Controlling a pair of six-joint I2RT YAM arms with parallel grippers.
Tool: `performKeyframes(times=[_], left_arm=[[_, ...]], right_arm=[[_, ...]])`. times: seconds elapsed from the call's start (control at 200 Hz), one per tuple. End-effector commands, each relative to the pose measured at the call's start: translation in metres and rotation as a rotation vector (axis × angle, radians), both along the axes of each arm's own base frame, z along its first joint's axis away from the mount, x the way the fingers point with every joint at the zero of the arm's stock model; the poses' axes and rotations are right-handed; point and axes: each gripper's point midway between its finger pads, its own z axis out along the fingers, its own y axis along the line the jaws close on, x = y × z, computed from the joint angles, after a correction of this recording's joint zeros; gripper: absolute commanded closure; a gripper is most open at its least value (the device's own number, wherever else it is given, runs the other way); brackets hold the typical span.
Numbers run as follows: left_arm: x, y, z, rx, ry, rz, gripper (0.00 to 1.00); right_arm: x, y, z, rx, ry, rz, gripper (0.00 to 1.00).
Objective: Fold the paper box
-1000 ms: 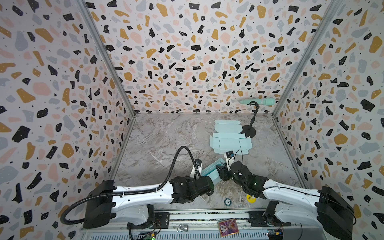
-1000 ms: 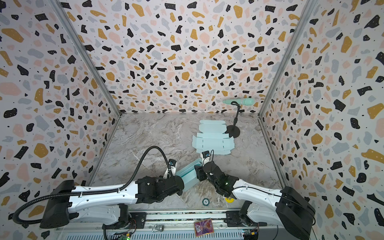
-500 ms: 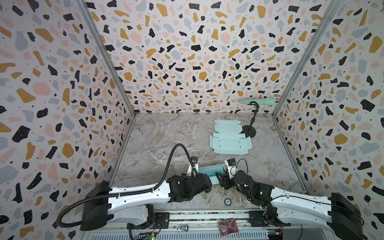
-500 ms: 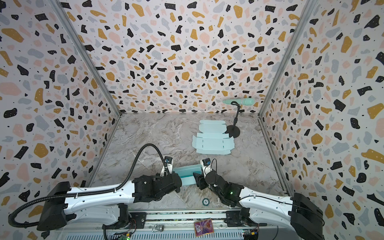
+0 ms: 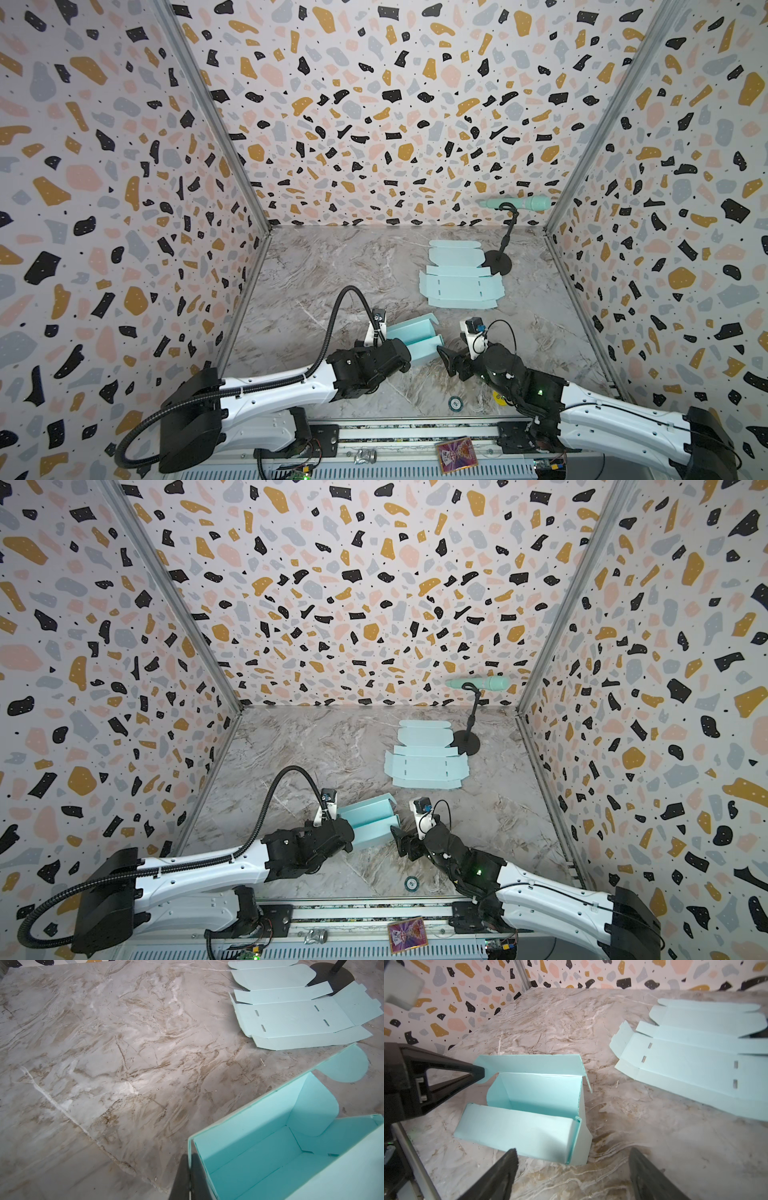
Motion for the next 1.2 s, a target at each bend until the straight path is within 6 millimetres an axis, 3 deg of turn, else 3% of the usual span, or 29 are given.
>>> performKeyframes(times=[0.0, 0.12, 0.235, 0.4, 0.501, 0.711, 0.956, 1.191], left_arm=[[0.007, -0.005, 0.005, -0.021, -0.044, -0.011, 1.00], [0.008, -0.008, 0.009, -0.020, -0.050, -0.027, 1.00], [0.007, -0.015, 0.015, -0.035, -0.047, -0.064, 1.00], [0.002, -0.030, 0.018, -0.071, -0.032, -0.147, 1.00], [-0.004, -0.040, 0.018, -0.079, -0.007, -0.209, 1.00], [-0.022, -0.052, 0.013, -0.069, 0.028, -0.298, 1.00], [-0.011, -0.044, 0.004, -0.095, 0.018, -0.159, 1.00], [0.001, -0.044, 0.007, -0.130, -0.040, -0.084, 1.00]], right_arm=[[-0.014, 0.022, 0.020, -0.075, -0.125, 0.209, 0.17], [-0.012, 0.028, -0.011, -0.133, -0.060, 0.193, 0.34], [-0.005, 0.029, -0.021, -0.120, -0.037, 0.137, 0.46], [0.012, 0.030, -0.030, -0.206, -0.028, 0.029, 0.47], [0.021, 0.028, -0.038, -0.236, 0.004, -0.065, 0.53], [0.025, 0.031, -0.047, -0.217, 0.050, -0.116, 0.56], [0.016, 0.049, -0.042, -0.179, 0.040, -0.059, 0.57], [-0.004, 0.061, -0.035, -0.101, 0.032, 0.026, 0.58]])
